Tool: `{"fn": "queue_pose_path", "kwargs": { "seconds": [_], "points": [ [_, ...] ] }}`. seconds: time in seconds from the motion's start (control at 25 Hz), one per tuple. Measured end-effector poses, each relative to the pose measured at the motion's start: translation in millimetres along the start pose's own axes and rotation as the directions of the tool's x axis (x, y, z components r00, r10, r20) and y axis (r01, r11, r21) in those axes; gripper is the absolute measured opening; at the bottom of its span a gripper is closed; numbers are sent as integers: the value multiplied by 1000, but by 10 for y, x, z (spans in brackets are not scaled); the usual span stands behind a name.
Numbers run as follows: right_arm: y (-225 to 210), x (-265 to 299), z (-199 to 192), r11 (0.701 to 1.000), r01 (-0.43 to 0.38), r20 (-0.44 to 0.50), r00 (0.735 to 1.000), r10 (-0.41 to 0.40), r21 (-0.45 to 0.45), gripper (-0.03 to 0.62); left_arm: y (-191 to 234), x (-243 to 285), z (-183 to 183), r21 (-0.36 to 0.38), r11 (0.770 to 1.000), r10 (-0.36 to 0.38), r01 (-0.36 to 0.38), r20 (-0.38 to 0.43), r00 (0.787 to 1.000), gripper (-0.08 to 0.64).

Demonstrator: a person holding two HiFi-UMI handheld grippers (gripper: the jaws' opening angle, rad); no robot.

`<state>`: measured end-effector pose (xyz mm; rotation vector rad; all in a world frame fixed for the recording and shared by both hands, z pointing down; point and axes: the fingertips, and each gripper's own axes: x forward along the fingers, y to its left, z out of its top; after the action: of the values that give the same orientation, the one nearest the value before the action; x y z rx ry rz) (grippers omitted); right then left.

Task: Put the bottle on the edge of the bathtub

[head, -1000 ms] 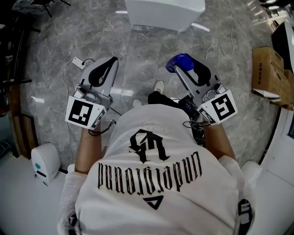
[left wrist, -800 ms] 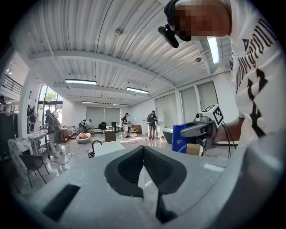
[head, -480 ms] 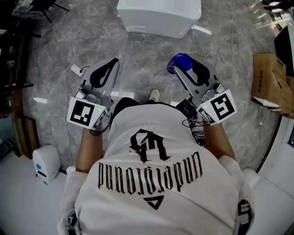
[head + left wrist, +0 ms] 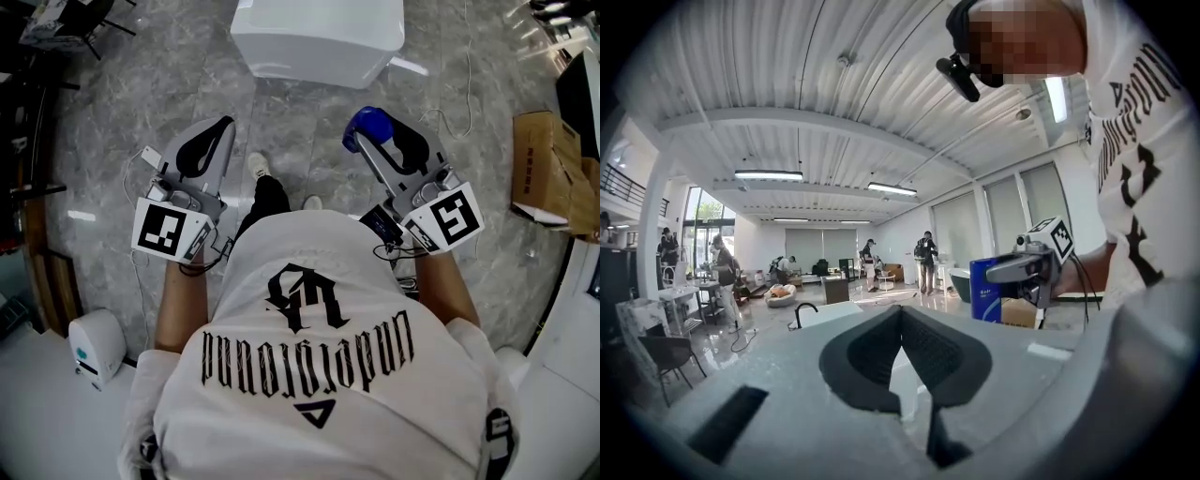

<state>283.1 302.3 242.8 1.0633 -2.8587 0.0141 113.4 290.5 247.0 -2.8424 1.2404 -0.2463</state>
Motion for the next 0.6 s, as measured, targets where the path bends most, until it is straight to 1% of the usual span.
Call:
{"fn": "queue_pose_path", "kwargs": {
  "seconds": [0.2, 0.36, 0.6],
  "points": [
    [-170, 185, 27, 1000, 17, -10, 1000, -17, -7, 153, 227, 182, 16, -5, 1000, -12, 12, 0, 1000, 15],
    [-314, 406, -18, 1000, 26, -20, 999, -25, 2, 153, 433, 314, -40, -13, 1000, -22, 22, -6, 1000, 15],
    [-445, 937, 50, 1000, 25, -39, 999, -25, -1, 153, 987, 442, -81, -36, 999, -23, 23, 1, 1000, 15]
  ]
}}
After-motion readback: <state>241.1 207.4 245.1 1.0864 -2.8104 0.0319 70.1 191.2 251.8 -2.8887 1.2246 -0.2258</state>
